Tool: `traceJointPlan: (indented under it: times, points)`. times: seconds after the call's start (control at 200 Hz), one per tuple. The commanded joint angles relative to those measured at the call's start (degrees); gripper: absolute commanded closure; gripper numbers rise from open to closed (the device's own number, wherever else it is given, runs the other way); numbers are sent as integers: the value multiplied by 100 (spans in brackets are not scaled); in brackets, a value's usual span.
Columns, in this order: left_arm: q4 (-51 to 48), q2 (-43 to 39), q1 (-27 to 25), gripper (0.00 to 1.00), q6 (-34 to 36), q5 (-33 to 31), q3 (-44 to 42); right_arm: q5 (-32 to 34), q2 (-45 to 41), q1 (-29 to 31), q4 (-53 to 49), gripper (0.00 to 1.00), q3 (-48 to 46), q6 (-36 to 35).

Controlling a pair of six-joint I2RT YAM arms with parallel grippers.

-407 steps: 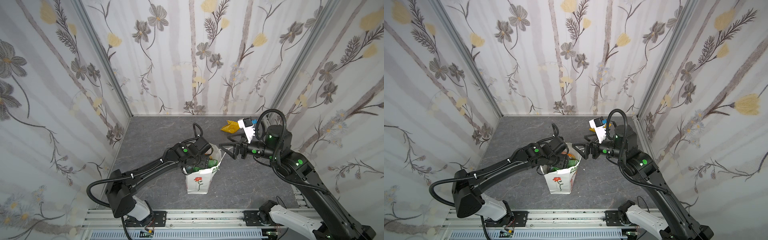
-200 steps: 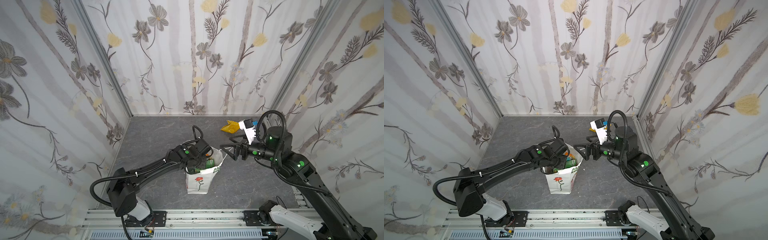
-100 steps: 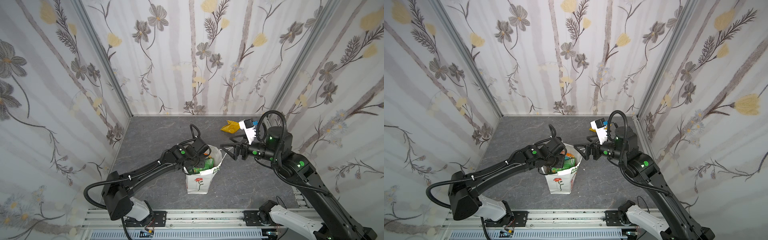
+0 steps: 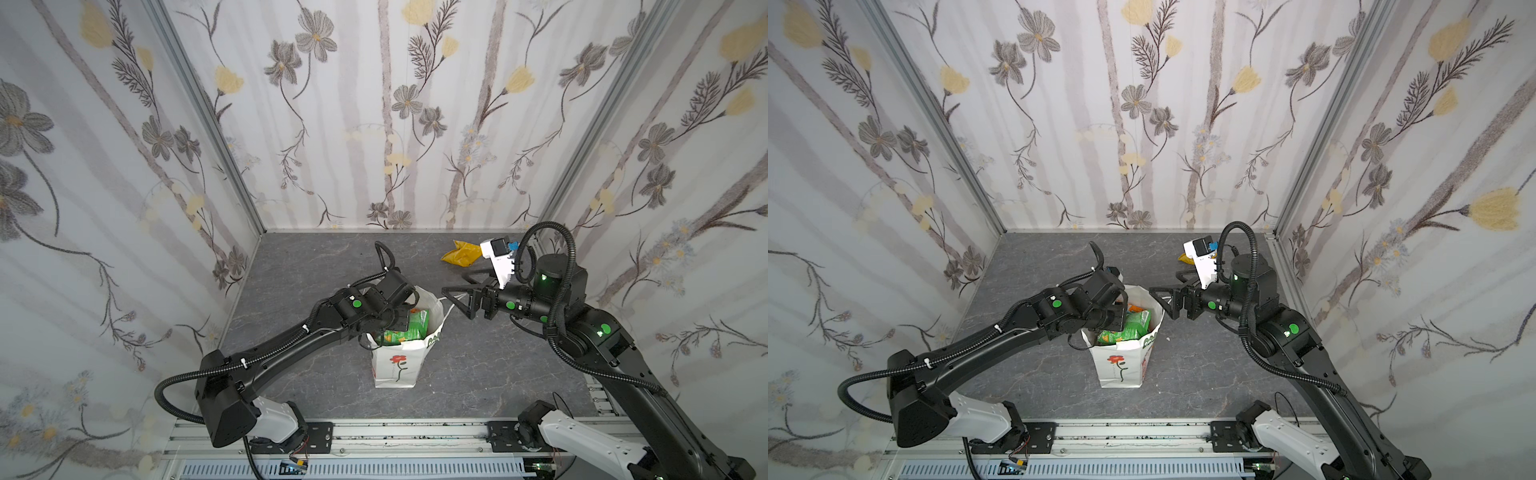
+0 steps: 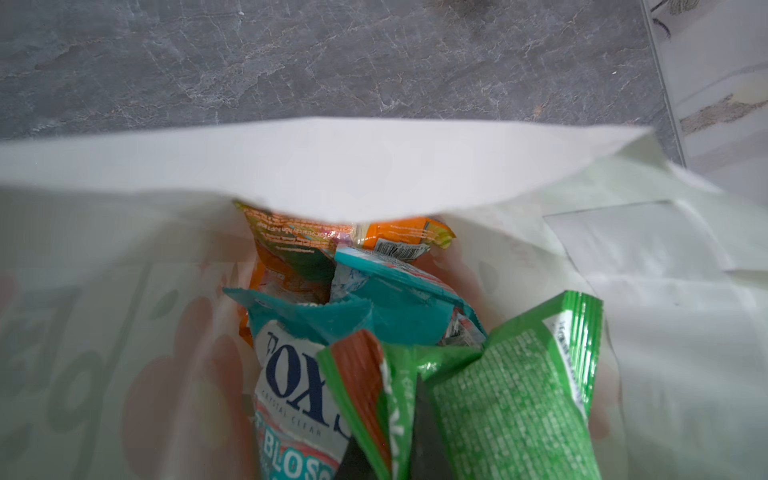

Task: Take the snacks out of the paper bag
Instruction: 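Hold the bag open with the left gripper while the right grasps the green packet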

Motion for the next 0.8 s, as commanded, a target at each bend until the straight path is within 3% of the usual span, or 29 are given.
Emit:
traceJointPlan:
  times: [0.0, 0.794]
  points:
    - [-6, -99, -8, 100, 46, -23, 106, 86, -1, 9, 176, 1, -23, -10]
    - [-82, -626, -10, 100, 466, 100, 670, 562, -75, -3, 486, 1, 12, 234]
